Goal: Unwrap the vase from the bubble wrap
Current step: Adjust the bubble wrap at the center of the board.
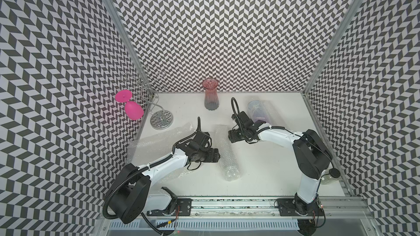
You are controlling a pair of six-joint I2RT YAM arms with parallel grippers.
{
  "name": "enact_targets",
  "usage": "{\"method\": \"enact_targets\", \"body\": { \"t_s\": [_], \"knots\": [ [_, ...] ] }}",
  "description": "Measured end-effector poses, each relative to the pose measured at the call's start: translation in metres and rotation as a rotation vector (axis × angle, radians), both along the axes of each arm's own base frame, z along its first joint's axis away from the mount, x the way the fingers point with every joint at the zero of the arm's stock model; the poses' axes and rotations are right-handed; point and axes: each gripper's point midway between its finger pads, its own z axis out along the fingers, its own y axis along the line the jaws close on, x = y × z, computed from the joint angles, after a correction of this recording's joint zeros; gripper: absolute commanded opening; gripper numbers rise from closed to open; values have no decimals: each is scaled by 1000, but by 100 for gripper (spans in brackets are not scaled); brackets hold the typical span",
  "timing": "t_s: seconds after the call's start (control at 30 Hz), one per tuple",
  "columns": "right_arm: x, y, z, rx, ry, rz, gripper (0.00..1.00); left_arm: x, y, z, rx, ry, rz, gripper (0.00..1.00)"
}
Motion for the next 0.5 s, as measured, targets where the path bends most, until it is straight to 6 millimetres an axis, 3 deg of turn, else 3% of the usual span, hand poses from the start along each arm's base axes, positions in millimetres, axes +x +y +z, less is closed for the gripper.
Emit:
{"method": "enact_targets", "body": {
  "t_s": [0.17, 0.4, 0.5],
  "knots": [
    [-8, -18, 14, 18, -4, -18, 72, 5, -7, -8, -8, 35, -7, 85],
    [-33, -39, 88, 113, -122, -22, 81, 28, -28, -3, -43, 40, -24, 85],
    [-56, -46, 96, 151, -124, -7, 83, 42, -40, 4, -60, 27, -35, 84]
  ]
}}
